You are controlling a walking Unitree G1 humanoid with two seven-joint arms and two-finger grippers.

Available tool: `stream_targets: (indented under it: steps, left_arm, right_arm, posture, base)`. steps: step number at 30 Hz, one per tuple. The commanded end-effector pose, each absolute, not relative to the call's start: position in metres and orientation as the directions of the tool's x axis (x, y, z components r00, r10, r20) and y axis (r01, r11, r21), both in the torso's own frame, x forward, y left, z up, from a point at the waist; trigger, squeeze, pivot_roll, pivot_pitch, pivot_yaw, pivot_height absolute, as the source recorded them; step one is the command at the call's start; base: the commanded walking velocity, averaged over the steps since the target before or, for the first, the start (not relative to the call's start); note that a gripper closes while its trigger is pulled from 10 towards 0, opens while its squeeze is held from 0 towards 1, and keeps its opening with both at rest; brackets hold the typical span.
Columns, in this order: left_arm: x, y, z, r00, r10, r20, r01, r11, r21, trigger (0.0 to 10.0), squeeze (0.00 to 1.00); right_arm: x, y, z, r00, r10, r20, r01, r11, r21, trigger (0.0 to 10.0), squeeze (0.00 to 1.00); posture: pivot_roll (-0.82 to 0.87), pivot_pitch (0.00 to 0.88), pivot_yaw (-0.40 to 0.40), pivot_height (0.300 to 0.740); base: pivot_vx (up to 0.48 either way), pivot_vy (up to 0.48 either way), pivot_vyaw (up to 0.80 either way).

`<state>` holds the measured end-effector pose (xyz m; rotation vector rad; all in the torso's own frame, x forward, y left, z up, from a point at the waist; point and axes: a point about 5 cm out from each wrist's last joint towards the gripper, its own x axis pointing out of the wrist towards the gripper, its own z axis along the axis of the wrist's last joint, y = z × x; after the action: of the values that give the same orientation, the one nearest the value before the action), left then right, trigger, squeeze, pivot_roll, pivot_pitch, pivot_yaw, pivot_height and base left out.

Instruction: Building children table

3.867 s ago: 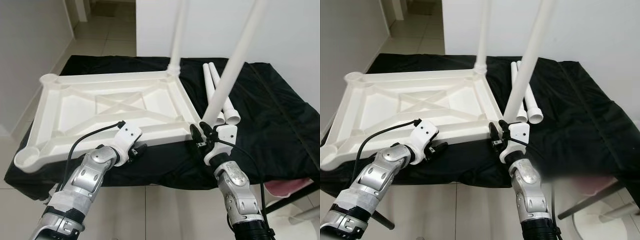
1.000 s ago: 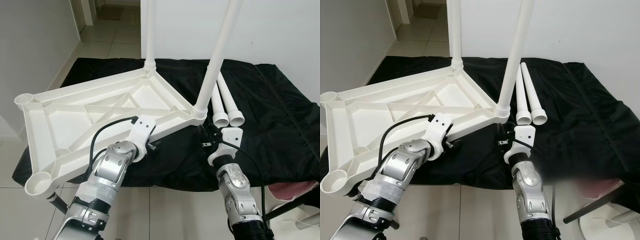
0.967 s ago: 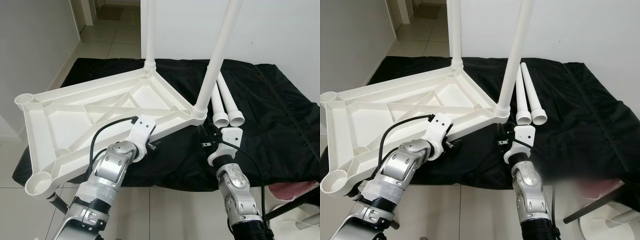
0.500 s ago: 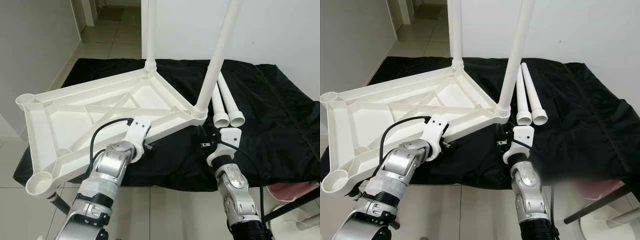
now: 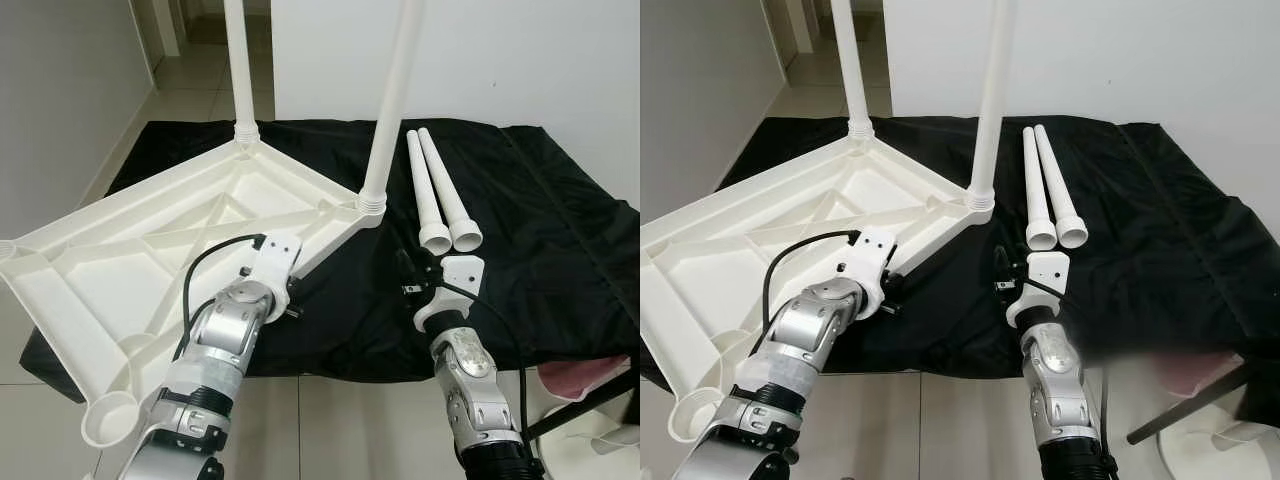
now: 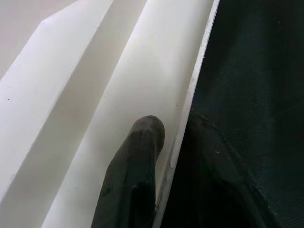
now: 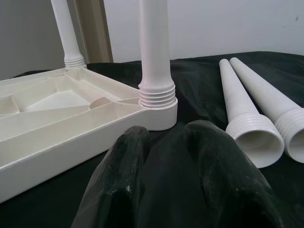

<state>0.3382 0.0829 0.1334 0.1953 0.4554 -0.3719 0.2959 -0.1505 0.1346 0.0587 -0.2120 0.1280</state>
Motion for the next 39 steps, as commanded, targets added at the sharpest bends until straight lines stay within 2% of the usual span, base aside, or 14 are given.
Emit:
stream_targets:
  steps: [1, 2, 5, 8, 9, 13, 14, 17, 22, 24, 25, 31, 36, 39]
  left_arm:
    - [0.341, 0.092, 0.131, 0.875, -0.171, -0.453, 0.281, 0.941, 0.188, 3.0, 0.00]
    - [0.341, 0.087, 0.133, 0.878, -0.200, -0.436, 0.313, 0.927, 0.205, 10.0, 0.00]
    - [0.341, 0.080, 0.137, 0.882, -0.243, -0.404, 0.360, 0.900, 0.245, 10.0, 0.00]
    - [0.338, 0.067, 0.145, 0.877, -0.350, -0.329, 0.426, 0.883, 0.197, 10.0, 0.00]
    - [0.336, 0.062, 0.149, 0.868, -0.397, -0.299, 0.453, 0.880, 0.146, 10.0, 1.00]
    - [0.331, 0.053, 0.160, 0.851, -0.469, -0.235, 0.502, 0.859, 0.103, 10.0, 1.00]
    - [0.329, 0.047, 0.169, 0.847, -0.504, -0.167, 0.522, 0.848, 0.089, 10.0, 0.00]
    - [0.322, 0.042, 0.184, 0.828, -0.557, -0.062, 0.560, 0.822, 0.101, 10.0, 0.00]
    - [0.318, 0.044, 0.190, 0.814, -0.581, -0.028, 0.581, 0.811, 0.072, 10.0, 0.00]
    - [0.319, 0.052, 0.191, 0.823, -0.568, -0.023, 0.568, 0.821, 0.061, 10.0, 0.00]
    - [0.318, 0.068, 0.192, 0.842, -0.539, 0.002, 0.537, 0.839, 0.091, 10.0, 0.00]
    - [0.306, 0.084, 0.193, 0.810, -0.586, 0.027, 0.582, 0.808, 0.090, 10.0, 0.00]
    - [0.293, 0.099, 0.186, 0.781, -0.624, -0.005, 0.620, 0.775, 0.124, 10.0, 0.00]
    - [0.280, 0.115, 0.173, 0.742, -0.664, -0.090, 0.671, 0.735, 0.102, 10.0, 0.00]
  right_arm:
    - [0.296, -0.151, 0.130, 0.973, 0.111, 0.203, -0.123, 0.991, 0.046, 10.0, 0.00]
    - [0.295, -0.151, 0.130, 0.973, 0.110, 0.203, -0.122, 0.991, 0.046, 10.0, 0.00]
    - [0.296, -0.151, 0.130, 0.973, 0.109, 0.202, -0.121, 0.992, 0.047, 10.0, 0.00]
    - [0.296, -0.151, 0.130, 0.974, 0.108, 0.201, -0.120, 0.992, 0.048, 10.0, 0.00]
    - [0.296, -0.151, 0.130, 0.974, 0.107, 0.201, -0.119, 0.992, 0.048, 10.0, 0.00]
    - [0.296, -0.151, 0.129, 0.974, 0.104, 0.200, -0.116, 0.992, 0.049, 10.0, 0.00]
    - [0.296, -0.152, 0.129, 0.974, 0.102, 0.201, -0.114, 0.992, 0.049, 10.0, 0.00]
    - [0.296, -0.152, 0.129, 0.975, 0.100, 0.200, -0.112, 0.993, 0.049, 10.0, 0.00]
    - [0.295, -0.152, 0.128, 0.975, 0.099, 0.199, -0.111, 0.993, 0.048, 10.0, 0.00]
    - [0.295, -0.152, 0.128, 0.975, 0.099, 0.198, -0.110, 0.993, 0.048, 10.0, 0.00]
    - [0.294, -0.152, 0.128, 0.975, 0.098, 0.197, -0.110, 0.993, 0.048, 10.0, 0.00]
    - [0.294, -0.152, 0.128, 0.976, 0.098, 0.196, -0.110, 0.993, 0.047, 10.0, 0.00]
    - [0.296, -0.152, 0.129, 0.975, 0.105, 0.196, -0.116, 0.992, 0.046, 10.0, 0.00]
    - [0.299, -0.150, 0.130, 0.973, 0.118, 0.198, -0.128, 0.991, 0.043, 10.0, 0.00]
  posture:
    - [-0.01, 0.010, 0.021, 0.740]
    - [-0.01, 0.013, 0.022, 0.740]
    - [-0.01, 0.017, 0.022, 0.740]
    - [-0.01, 0.020, 0.022, 0.740]
    - [-0.01, 0.020, 0.022, 0.740]
    - [-0.01, 0.020, 0.022, 0.740]
    - [0.00, 0.027, 0.025, 0.740]
    - [0.00, 0.031, 0.025, 0.740]
    - [0.00, 0.040, 0.025, 0.740]
    - [0.00, 0.043, 0.024, 0.740]
    - [0.01, 0.052, 0.023, 0.740]
    - [0.01, 0.059, 0.017, 0.740]
    - [0.03, 0.062, 0.006, 0.740]
    - [0.04, 0.065, -0.005, 0.740]
  base:
    - [0.000, 0.000, 0.00]
    - [0.000, 0.000, 0.00]
    - [0.000, 0.000, 0.00]
    - [0.000, 0.000, 0.00]
    - [0.000, 0.000, 0.00]
    - [0.000, 0.000, 0.00]
    - [0.000, 0.000, 0.00]
    - [0.000, 0.000, 0.00]
    - [0.000, 0.000, 0.00]
    - [0.000, 0.000, 0.00]
    - [0.000, 0.000, 0.00]
    - [0.000, 0.000, 0.00]
    - [0.000, 0.000, 0.00]
    - [0.000, 0.000, 0.00]
